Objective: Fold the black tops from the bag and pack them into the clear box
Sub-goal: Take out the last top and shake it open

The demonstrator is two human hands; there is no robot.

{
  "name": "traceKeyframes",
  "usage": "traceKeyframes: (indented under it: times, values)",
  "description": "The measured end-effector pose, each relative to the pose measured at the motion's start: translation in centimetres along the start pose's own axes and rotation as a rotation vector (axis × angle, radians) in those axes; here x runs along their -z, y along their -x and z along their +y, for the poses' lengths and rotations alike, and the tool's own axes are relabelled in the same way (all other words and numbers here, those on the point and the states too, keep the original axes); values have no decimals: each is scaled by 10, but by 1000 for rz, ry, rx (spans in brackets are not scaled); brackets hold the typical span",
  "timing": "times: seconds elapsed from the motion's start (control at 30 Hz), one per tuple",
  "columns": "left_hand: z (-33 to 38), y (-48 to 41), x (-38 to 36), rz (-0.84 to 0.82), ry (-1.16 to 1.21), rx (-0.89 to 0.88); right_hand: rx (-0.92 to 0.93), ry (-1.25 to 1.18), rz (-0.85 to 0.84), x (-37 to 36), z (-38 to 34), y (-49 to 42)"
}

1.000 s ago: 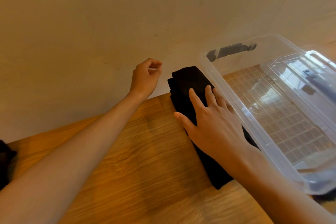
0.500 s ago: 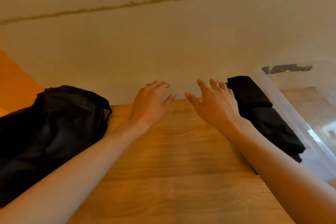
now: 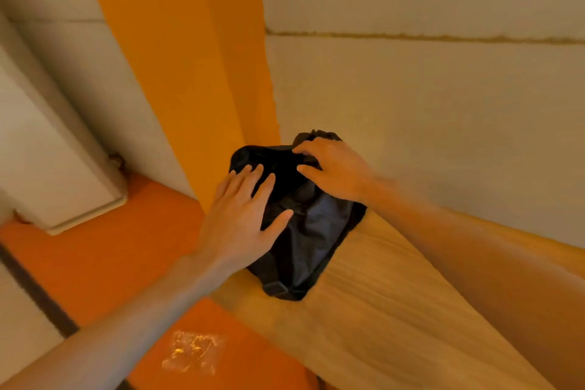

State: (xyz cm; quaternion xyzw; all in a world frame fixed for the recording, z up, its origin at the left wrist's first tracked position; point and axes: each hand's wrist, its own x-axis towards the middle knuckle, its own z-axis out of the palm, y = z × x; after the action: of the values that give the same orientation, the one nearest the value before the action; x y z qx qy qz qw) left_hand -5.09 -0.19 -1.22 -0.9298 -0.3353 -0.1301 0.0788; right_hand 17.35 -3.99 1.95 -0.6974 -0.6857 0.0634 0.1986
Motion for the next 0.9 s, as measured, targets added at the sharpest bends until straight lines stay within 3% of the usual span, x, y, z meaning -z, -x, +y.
traceKeyframes:
  times: [0.13,0.27,0.4,0.73,0.9]
  values:
    - [-18,1,-17,-43,60,-43,81,175,-222,-38,-7,-50]
    - [-18,10,-37,-18,68,-114,30,324,-484,-61,-7,-77]
    - [-17,16,-55,27,66,-147,-37,285,-590,-85,1,-84]
    - [-26,15,-67,83,107,-181,60,137,-169,-81,7,-68]
    - [-33,9,-56,210,316,-125,58,42,-64,-31,1,-54]
